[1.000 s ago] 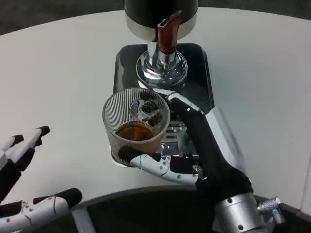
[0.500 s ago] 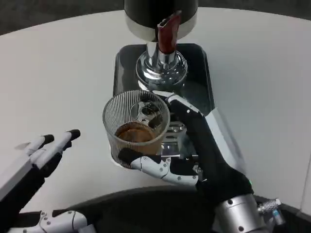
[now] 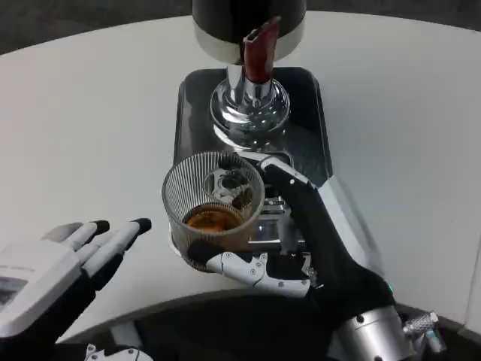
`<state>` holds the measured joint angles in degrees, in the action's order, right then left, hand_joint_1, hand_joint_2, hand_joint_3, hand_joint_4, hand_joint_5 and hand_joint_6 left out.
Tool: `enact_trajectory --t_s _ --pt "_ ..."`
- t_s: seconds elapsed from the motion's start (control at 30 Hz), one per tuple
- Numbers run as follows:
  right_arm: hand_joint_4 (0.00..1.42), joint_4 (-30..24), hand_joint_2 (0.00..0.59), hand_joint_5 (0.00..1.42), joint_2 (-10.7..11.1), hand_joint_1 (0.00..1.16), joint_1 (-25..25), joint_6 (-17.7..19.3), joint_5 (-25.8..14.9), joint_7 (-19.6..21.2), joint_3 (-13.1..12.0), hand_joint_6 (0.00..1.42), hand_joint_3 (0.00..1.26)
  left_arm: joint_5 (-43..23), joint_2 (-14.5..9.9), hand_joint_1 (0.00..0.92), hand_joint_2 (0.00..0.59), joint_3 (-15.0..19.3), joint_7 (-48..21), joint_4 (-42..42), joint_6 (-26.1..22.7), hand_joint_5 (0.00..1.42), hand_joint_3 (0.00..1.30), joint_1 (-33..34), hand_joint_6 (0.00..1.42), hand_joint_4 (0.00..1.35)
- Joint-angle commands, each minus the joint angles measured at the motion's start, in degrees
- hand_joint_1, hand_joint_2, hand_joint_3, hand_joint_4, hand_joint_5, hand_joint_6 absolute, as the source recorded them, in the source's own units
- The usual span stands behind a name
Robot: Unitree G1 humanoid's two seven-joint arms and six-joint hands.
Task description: Grasp the cup under the faucet to collect the drink, then remove the cup.
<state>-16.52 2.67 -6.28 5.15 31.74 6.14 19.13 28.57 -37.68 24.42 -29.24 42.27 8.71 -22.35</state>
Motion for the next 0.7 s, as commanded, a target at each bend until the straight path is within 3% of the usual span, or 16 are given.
enact_trajectory --t_s 0.03,0.7 --pt "1.08 -2.4 0.250 1.34 0.1 0.80 0.4 2.2 -1.2 -0.2 -0.1 1.42 0.90 1.7 -0.6 0.000 0.094 -0.6 -1.2 0.7 -0.3 0.00 0.00 -0.1 0.00 0.00" --pt "1.08 -2.9 0.250 1.35 1.3 0.80 0.7 2.5 -2.2 -0.6 -0.5 1.42 0.90 2.1 -0.5 0.000 0.094 -1.0 -1.7 0.5 -1.6 0.00 0.00 2.0 0.00 0.00"
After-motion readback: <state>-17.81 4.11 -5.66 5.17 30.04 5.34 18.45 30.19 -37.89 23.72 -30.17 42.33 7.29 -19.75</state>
